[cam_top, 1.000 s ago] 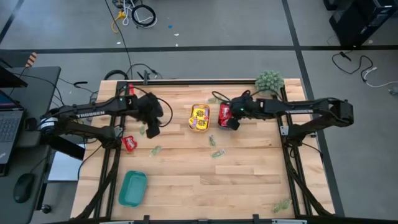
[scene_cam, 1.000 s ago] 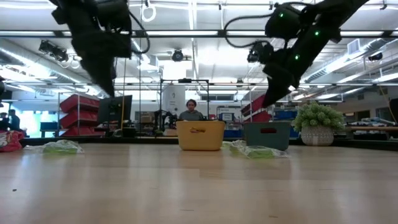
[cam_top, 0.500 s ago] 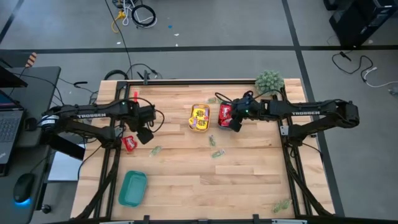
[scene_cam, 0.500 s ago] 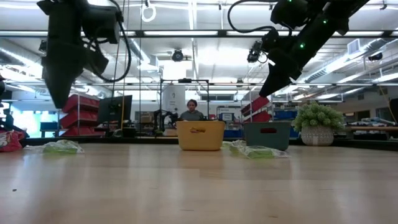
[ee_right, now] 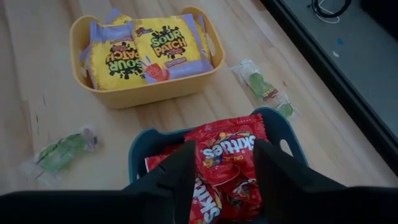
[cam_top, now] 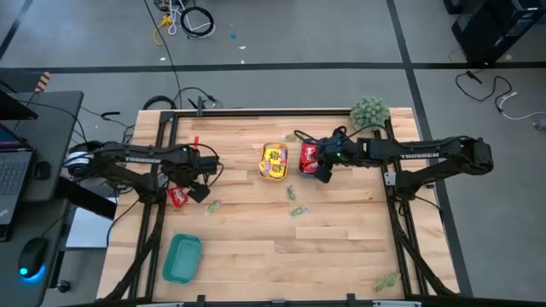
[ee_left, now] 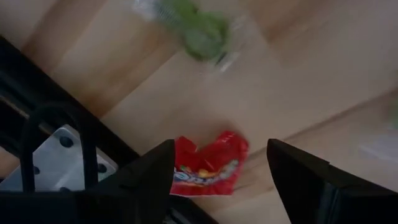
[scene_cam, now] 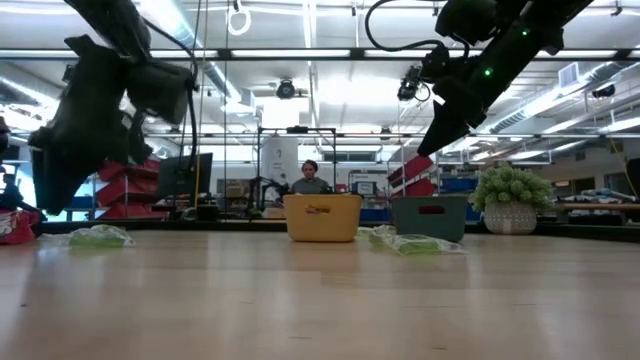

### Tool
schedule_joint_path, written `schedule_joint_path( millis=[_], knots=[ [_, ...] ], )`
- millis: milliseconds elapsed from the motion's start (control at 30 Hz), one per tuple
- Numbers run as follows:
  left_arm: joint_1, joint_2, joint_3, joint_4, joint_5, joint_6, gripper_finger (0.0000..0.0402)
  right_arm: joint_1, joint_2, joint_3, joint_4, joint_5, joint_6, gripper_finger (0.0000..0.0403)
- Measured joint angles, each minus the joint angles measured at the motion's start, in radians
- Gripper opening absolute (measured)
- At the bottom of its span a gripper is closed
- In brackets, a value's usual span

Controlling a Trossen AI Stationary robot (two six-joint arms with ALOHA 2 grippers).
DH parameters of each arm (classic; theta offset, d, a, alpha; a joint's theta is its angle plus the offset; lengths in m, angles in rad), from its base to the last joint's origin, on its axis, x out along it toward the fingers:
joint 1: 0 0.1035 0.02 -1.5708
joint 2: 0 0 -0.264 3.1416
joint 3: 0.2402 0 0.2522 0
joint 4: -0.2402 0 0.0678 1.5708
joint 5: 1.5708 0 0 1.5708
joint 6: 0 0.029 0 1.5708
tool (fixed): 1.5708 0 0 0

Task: Sort candy
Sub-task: Put the red packet of candy into the blue bin

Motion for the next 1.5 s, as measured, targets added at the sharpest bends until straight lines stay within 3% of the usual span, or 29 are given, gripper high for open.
schedule_joint_path(
  millis=[233,400,533,700,800,867,1000,1233,1500],
  knots=[
    [-0.019,0.076,-0.019,0.020,0.002,0.002,0.0255,0.007,0.000,0.000,0.000,0.000,0.000,0.0146],
    [-0.042,0.131,-0.019,0.013,0.025,0.008,0.0229,0.007,0.000,0.000,-0.001,0.000,0.000,0.0145],
    [-0.081,0.160,-0.018,0.028,0.074,0.039,0.0179,0.008,0.000,0.000,-0.004,0.000,0.000,0.0145],
    [-0.135,0.162,-0.017,0.111,0.141,0.078,0.0087,0.013,0.001,0.000,-0.009,0.000,-0.007,0.0145],
    [-0.169,0.159,0.026,0.120,0.153,0.083,0.0025,0.013,0.001,0.000,-0.009,0.000,-0.016,0.0145],
    [-0.187,0.159,0.068,0.102,0.156,0.052,0.0008,0.013,0.001,0.000,-0.010,0.000,-0.019,0.0145],
    [-0.221,0.159,0.136,-0.015,0.177,-0.023,0.0033,0.013,0.001,0.000,-0.012,0.000,-0.026,0.0145],
    [-0.315,0.159,0.145,-0.094,0.228,-0.028,0.0124,0.013,0.001,0.000,-0.029,0.000,-0.026,0.0145],
    [-0.375,0.164,0.131,-0.092,0.139,-0.102,0.0218,0.013,0.001,0.000,-0.031,-0.001,-0.027,0.0145]
  ],
)
